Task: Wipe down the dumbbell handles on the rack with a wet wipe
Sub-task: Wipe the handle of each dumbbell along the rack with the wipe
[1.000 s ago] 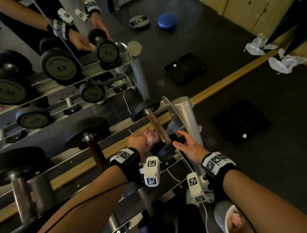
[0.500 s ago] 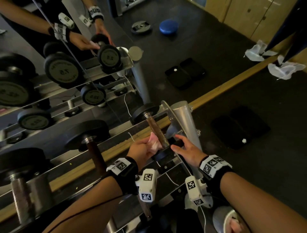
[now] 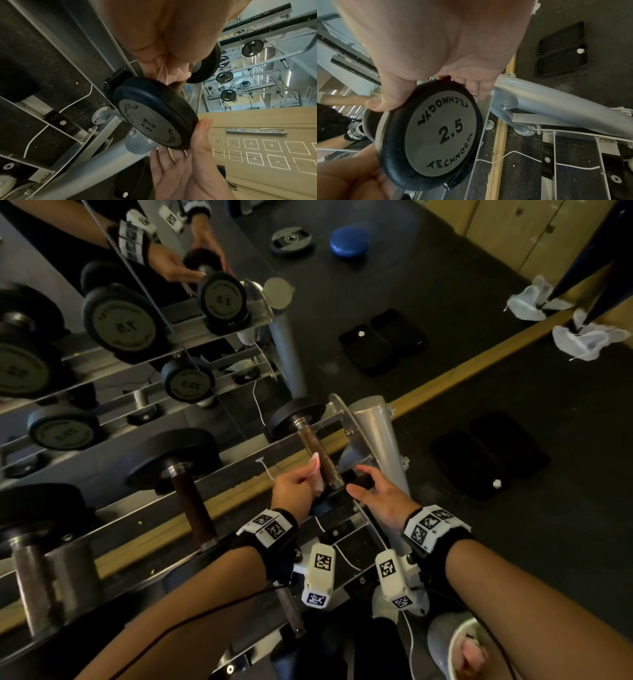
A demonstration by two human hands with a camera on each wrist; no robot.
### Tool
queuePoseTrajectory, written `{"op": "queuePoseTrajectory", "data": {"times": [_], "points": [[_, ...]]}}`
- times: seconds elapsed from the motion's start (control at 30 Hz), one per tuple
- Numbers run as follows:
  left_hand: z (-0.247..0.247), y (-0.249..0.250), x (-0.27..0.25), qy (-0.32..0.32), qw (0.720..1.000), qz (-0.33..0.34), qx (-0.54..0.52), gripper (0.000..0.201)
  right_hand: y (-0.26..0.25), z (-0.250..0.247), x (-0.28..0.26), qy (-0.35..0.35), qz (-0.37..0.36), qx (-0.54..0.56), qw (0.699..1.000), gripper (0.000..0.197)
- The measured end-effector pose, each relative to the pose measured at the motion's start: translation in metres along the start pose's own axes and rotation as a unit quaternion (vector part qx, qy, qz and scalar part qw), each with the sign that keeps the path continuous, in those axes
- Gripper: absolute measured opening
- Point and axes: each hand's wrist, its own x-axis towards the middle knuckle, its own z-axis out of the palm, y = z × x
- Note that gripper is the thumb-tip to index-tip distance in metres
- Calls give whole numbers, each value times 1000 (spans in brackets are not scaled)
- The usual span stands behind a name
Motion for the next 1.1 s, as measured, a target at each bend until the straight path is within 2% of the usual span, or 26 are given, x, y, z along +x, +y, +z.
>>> {"op": "queuePoseTrajectory", "data": {"times": [0.07,0.1,0.17,0.27,0.33,0.4,0.43,0.53,0.7,0.77,0.83,0.9,0.97,1.03,1.1], "points": [[-6,3,-1,1,1000,-26,-16,23,-1,-2,1,-9,-1,-6,1000,96],[-8,6,0,26,998,-35,-38,19,-1,-4,1,-12,0,-8,1000,98],[-12,14,3,88,995,-6,-53,23,-2,-6,0,-15,3,-14,1000,97],[-13,24,11,131,987,56,-74,36,-2,-7,0,-17,2,-19,1000,97],[-8,28,18,127,982,64,-123,38,-2,-7,0,-16,1,-16,1000,95],[2,32,18,102,976,65,-181,29,-1,-7,0,-16,0,-13,1000,90],[6,33,18,92,978,67,-174,26,0,-6,0,-15,-1,-10,1000,87],[8,27,23,73,991,79,-80,16,0,-6,-1,-14,-8,-3,1000,81],[1,16,19,72,991,73,86,23,1,-8,0,-22,-9,-17,1000,70],[-2,9,12,26,992,62,105,24,-1,-9,0,-22,-4,-26,999,67],[-7,6,3,-33,979,66,192,19,-3,-10,-1,-25,-1,-32,999,69],[-11,12,1,-47,968,54,242,16,-6,-11,-2,-29,1,-34,999,76],[-15,25,7,32,979,29,199,20,-7,-11,-3,-33,3,-40,999,83],[-20,38,19,131,981,33,141,20,-7,-12,-2,-31,3,-39,999,79],[-19,45,26,146,975,80,145,14,-6,-11,-1,-29,1,-37,999,69]]}}
